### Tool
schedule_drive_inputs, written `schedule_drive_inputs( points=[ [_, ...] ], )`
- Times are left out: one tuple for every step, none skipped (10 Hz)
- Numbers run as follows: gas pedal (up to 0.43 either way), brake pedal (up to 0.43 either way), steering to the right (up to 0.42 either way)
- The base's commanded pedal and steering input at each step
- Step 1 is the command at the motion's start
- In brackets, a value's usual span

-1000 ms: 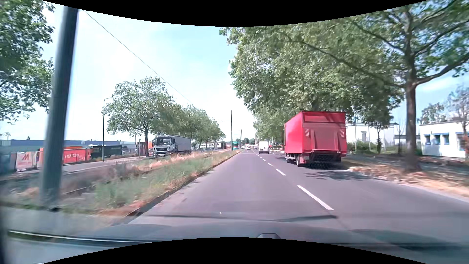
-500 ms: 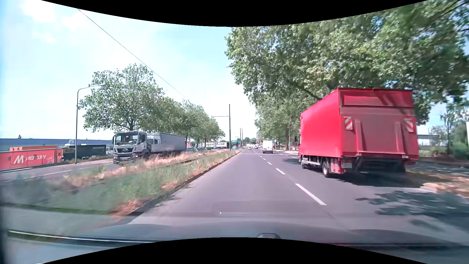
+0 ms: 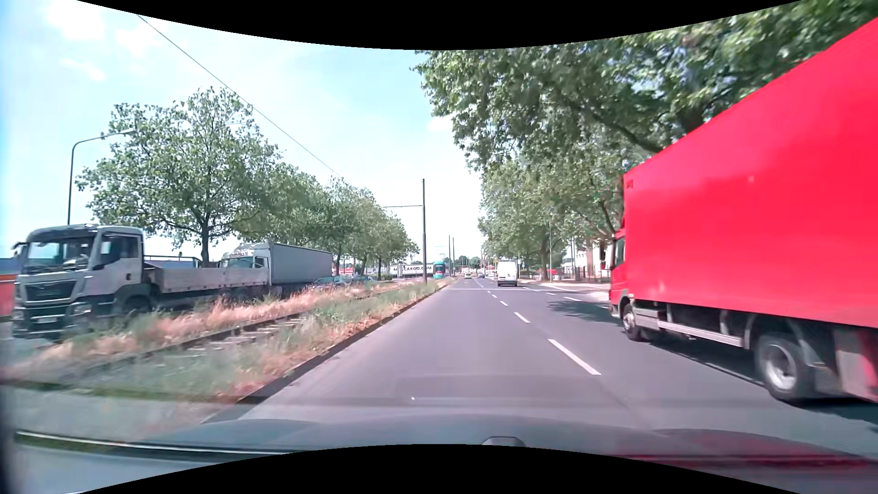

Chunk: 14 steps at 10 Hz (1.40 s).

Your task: Follow the waypoints while adhering to traffic rules and regulations

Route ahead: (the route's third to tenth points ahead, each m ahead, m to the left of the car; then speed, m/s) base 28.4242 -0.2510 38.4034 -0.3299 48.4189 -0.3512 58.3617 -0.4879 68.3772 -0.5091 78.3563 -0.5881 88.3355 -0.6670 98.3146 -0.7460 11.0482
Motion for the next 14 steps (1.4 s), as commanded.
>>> schedule_drive_inputs(
  points=[
    [0.000, 0.000, -0.005],
    [0.000, 0.000, -0.004],
    [0.000, 0.000, -0.004],
    [0.000, 0.000, -0.002],
    [0.000, 0.000, -0.002],
    [0.000, 0.000, -0.002],
    [0.000, 0.000, -0.002],
    [0.000, 0.000, -0.003],
    [0.000, 0.000, -0.003],
    [0.000, 0.000, -0.003],
    [0.000, 0.000, -0.004],
    [0.000, 0.000, -0.004],
    [0.000, 0.000, -0.004],
    [0.000, 0.000, -0.004]
  ],
)
